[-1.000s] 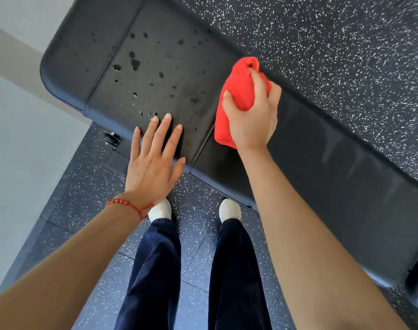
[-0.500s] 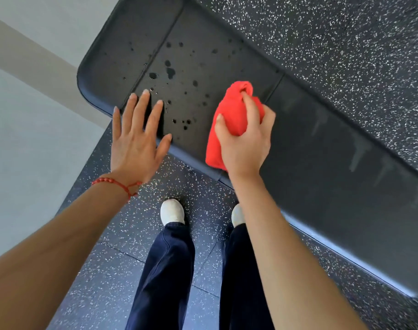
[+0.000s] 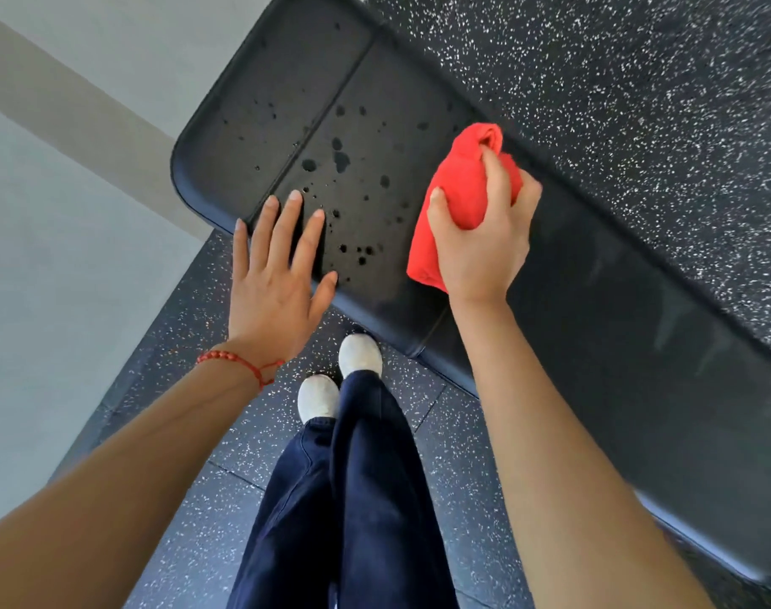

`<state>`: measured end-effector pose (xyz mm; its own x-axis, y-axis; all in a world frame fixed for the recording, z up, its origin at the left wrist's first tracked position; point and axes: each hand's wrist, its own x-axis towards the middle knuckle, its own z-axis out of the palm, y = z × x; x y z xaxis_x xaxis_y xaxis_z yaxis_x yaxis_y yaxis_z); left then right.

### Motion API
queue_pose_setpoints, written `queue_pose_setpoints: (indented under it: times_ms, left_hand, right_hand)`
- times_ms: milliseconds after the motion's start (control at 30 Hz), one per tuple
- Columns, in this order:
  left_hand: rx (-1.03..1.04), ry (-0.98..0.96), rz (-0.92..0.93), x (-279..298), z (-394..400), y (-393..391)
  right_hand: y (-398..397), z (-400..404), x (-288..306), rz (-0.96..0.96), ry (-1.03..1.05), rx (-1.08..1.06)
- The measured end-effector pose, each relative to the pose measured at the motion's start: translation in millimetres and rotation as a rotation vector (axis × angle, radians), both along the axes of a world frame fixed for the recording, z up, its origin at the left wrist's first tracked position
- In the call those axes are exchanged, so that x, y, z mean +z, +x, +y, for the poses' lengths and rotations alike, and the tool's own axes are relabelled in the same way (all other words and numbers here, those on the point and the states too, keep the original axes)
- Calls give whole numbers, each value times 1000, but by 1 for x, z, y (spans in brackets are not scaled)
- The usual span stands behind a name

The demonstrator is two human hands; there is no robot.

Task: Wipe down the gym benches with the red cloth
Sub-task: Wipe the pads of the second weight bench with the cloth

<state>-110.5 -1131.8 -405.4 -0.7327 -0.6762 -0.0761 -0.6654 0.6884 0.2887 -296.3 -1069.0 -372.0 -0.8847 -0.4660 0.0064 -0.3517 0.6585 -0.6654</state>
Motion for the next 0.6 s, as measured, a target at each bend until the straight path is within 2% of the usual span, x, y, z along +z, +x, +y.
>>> queue_pose_setpoints:
  times_ms: [200, 367, 467, 600]
  left_hand:
    - [9, 17, -7, 1, -1, -1]
    - [-7, 28, -13, 5, -6, 1]
    - [-14, 44, -43, 9, -8, 2]
    - [37, 56, -42, 16, -15, 1]
  right_hand:
    - [58, 14, 0, -44, 43, 353]
    - [30, 8, 2, -33, 64, 518]
    - [9, -3, 4, -29, 69, 548]
    - [-31, -26, 3, -20, 70, 443]
